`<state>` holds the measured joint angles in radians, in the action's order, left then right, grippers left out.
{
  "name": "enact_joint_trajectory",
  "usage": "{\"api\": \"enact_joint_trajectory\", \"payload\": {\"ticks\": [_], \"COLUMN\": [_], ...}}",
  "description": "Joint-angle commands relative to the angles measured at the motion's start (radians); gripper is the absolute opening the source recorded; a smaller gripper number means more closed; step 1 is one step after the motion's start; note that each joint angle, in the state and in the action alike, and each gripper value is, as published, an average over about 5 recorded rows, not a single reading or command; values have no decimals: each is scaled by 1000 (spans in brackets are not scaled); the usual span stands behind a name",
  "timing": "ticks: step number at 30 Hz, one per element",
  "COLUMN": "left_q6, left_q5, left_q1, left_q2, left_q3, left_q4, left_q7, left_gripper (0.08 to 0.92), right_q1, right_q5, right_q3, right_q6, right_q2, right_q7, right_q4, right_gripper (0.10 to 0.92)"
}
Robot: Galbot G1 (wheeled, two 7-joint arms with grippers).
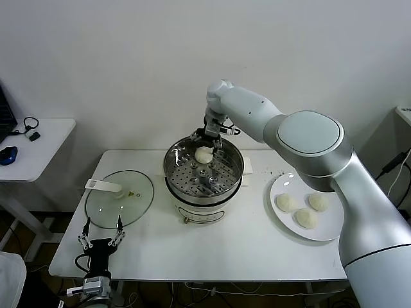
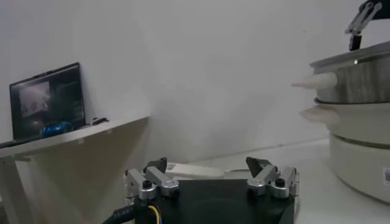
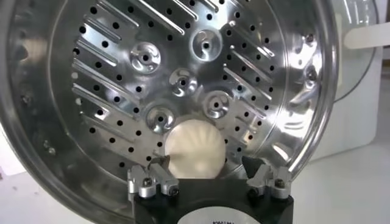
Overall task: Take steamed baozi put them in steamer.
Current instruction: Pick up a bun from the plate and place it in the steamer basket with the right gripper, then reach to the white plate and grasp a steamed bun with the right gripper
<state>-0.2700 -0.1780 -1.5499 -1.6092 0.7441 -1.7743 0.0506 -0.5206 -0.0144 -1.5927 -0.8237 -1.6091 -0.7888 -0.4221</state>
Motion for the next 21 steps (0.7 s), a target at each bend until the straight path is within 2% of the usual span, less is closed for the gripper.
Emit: {"api": "enact_joint_trajectory", "payload": {"ticks": [1,8,15,21], "left_q6": [2,7,9,9], "left_q5": [0,-1,-6,-11], "left_q1": [-3,-12,-18,-21], "left_q2": [-49,-49,-49,-49], "left_q3": [3,8,5,1], "left_q4": [-7,-23,-29,-27], "left_q7": [-1,-2,-3,-3], "left_gripper": [823,823,823,823], "right_q1": [-85,-250,-316,-348], "right_q5": [-93,-387,-540,-597], "right_q3": [-51,-216,-300,-350], "right_q6": [-49,-49,-30,141], "right_q2": [20,105,182,258], "right_q7": [-22,-169,-280,-334], "right_q4": [-78,-210,-238,-286], "right_gripper": [820,823,823,823]}}
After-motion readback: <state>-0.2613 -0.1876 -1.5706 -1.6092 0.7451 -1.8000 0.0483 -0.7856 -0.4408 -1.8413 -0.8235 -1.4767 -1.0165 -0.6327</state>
